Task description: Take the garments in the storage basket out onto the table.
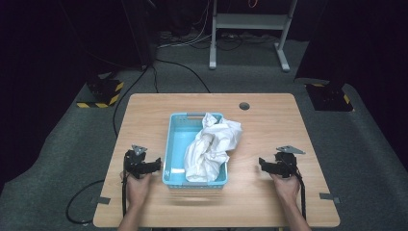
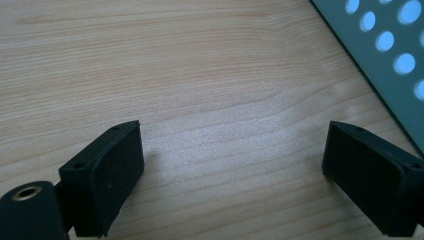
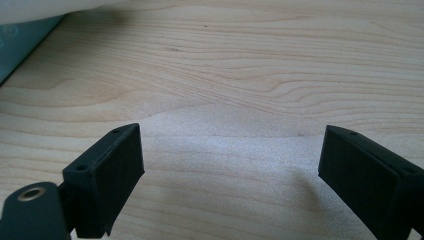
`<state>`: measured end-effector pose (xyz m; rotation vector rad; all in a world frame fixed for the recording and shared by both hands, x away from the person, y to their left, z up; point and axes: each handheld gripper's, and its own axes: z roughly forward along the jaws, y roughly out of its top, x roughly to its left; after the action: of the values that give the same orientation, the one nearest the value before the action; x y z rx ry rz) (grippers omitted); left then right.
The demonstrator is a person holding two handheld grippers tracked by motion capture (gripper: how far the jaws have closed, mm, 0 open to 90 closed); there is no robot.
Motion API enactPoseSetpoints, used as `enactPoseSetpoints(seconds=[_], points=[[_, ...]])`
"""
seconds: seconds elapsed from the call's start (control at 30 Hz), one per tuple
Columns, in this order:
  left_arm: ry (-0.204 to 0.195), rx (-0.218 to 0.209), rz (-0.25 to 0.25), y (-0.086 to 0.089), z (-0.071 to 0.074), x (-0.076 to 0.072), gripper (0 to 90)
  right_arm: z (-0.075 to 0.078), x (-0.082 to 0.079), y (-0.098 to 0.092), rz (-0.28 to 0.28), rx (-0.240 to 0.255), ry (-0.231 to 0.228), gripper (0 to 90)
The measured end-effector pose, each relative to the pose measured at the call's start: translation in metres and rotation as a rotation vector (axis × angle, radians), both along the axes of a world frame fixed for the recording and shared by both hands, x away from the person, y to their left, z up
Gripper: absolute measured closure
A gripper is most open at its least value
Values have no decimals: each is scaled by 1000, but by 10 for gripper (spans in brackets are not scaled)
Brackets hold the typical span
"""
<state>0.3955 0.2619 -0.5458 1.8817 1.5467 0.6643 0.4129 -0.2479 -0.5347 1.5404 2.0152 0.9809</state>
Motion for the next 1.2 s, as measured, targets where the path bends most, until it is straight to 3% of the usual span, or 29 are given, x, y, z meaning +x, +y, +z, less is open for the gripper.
enactPoseSetpoints(seconds=[0.2,0.67,1.2], points=[[0,0,0,0,0,0,98,4,-2,0,12,2,-14,106],[0,0,0,0,0,0,98,17,-3,4,50,60,-38,104],[0,-1,0,0,0,0,98,38,-1,17,99,96,-64,106]])
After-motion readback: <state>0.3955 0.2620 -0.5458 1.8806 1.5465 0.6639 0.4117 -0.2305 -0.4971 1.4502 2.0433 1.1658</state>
